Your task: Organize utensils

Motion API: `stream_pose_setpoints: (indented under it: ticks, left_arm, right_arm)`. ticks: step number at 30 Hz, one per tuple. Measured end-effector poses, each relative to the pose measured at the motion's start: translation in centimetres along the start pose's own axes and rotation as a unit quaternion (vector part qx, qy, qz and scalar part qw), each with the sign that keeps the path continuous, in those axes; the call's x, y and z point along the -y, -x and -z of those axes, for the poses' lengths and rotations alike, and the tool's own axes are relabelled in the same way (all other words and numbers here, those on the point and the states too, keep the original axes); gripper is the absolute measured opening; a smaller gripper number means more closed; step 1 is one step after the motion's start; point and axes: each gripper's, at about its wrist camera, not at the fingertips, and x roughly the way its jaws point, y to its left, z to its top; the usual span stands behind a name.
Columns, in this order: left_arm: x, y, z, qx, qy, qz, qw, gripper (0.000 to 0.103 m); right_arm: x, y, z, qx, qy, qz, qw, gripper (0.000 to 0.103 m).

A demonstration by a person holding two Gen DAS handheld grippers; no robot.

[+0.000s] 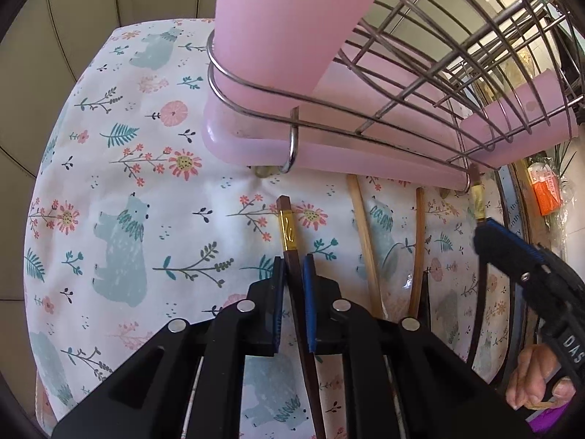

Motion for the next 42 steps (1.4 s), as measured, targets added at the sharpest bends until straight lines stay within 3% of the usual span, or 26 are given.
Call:
stream_pose_setpoints:
  ticks: [6,12,20,27,34,42]
  left_arm:
    - [0.8,2.5,0.5,0.03,-0.021,-0.004,0.9993,0.009]
    - [1.1,6.6,1.3,0.084,-0.028,0.013,0.996,0.008]
    - [2.4,12.2,2.1,0.171,-0.052,0.007,0.9839,0.005]
    - [2.8,18.5,3.0,0.26,-0.059,0.007,0.9639,0.005]
    - [3.6,24.6,2.9,0.355,-0.058,0.011,0.9329,0.005]
    - [4.5,28.9,0.9,0.411,-0.053,0.009,0.9102,0.005]
  right_arm:
    - [0.9,4.8,-0.2,0.071,-0.013,-0.013,0.997,0.006]
    - [1.5,9.3,-0.1,0.144,-0.022,-0.01,0.989,0.006]
    - [1.9,14.7,0.0,0.214,-0.029,0.005,0.976,0.006]
    - [1.2,19.6,-0.2,0.279,-0.017,0.02,0.96,0.006]
    - [0.7,23.7,-1.2,0.341,-0.007,0.031,0.94,0.006]
    - [0.6,26.5,-3.7,0.393,0.003,0.052,0.918,0.006]
